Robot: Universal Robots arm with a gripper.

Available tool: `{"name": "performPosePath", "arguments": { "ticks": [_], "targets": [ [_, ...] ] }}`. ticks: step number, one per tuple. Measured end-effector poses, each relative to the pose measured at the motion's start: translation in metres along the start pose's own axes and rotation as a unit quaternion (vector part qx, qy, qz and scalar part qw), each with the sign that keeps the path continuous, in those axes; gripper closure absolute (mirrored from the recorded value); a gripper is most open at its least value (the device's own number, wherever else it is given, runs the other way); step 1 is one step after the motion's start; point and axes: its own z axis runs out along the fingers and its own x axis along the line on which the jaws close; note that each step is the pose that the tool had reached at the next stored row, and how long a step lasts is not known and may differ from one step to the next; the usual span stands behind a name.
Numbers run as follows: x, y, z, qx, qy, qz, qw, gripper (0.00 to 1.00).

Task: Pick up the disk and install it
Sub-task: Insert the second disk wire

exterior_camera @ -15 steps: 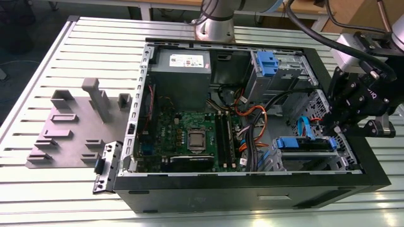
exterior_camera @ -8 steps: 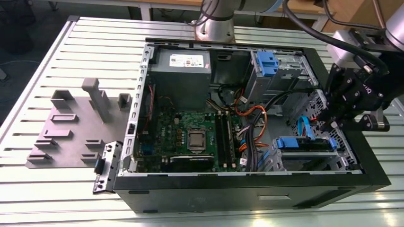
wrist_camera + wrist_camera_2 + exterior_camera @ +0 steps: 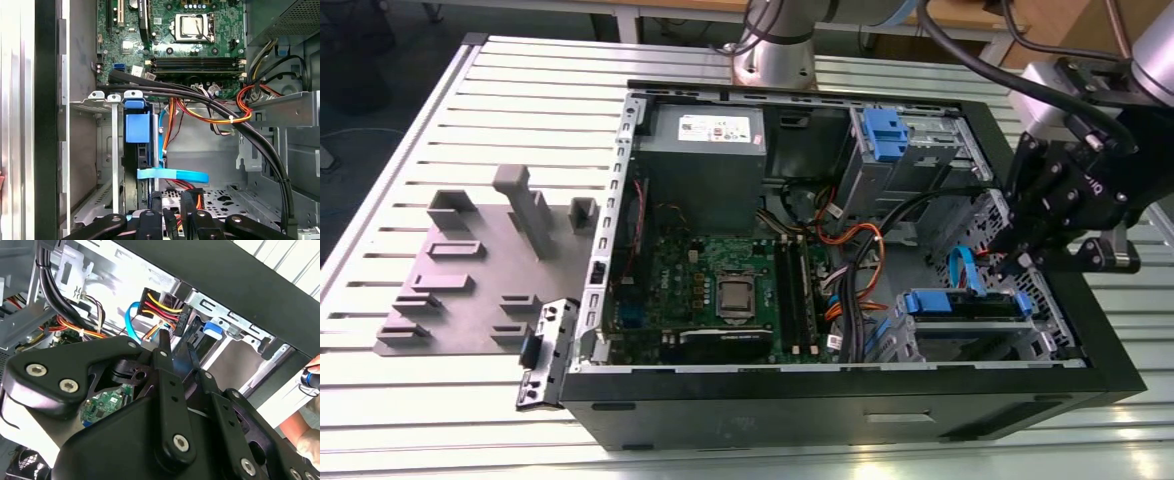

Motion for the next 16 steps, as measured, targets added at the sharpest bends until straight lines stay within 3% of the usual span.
{"name": "performPosePath", "arguments": {
  "ticks": [4, 12, 16],
  "targets": [
    [-0.0013, -0.0028, 0.0003, -0.0001, 0.0003, 0.000, 1.00000, 0.71],
    [-0.0029, -0.0164, 0.0016, -0.0017, 0.0008, 0.000, 1.00000, 0.71],
    [-0.0034, -0.0226, 0.0037, -0.0041, 0.0016, 0.000, 0.99999, 0.71]
  ]
}}
